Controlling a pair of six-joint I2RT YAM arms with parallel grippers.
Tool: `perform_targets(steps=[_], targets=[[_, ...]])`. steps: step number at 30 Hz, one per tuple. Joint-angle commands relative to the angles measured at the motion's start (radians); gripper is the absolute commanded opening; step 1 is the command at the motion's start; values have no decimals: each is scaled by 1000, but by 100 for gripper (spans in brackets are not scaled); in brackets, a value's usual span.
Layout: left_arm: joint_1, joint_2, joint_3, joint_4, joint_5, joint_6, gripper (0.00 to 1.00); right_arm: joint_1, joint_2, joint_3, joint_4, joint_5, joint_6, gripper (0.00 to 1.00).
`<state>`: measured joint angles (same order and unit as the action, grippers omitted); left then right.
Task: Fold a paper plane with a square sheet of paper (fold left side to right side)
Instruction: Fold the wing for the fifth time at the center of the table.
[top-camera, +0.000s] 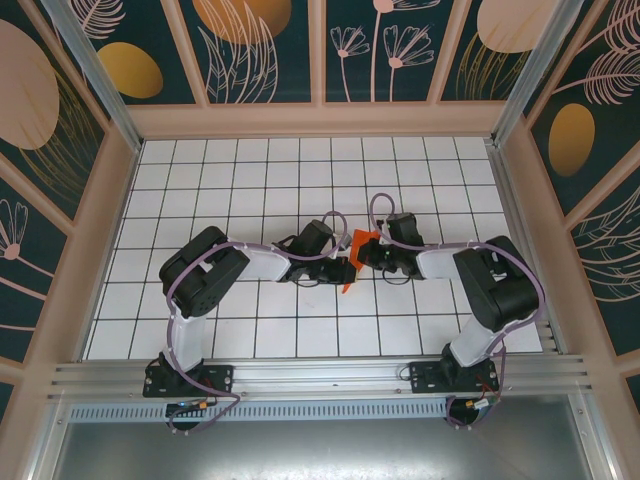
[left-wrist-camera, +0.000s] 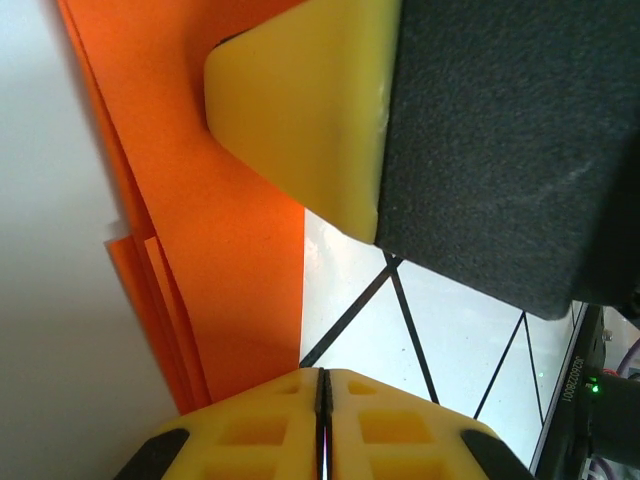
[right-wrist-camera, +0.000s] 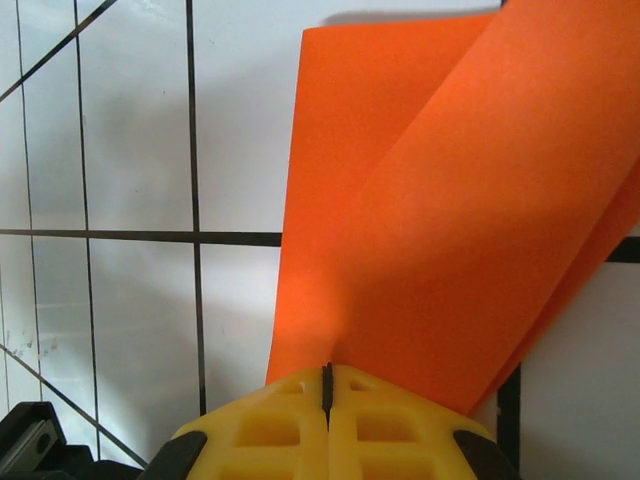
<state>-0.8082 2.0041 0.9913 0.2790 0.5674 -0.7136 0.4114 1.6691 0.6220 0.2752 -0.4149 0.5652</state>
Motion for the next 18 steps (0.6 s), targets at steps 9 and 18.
perform_targets(steps=[9,18], targets=[[-20,71,-36,-135,-53,21,12,-76,47,38,-34,37,-79,0],[-21,74,-39,-130,-50,20,12,-125,74,98,-80,34,-116,0]])
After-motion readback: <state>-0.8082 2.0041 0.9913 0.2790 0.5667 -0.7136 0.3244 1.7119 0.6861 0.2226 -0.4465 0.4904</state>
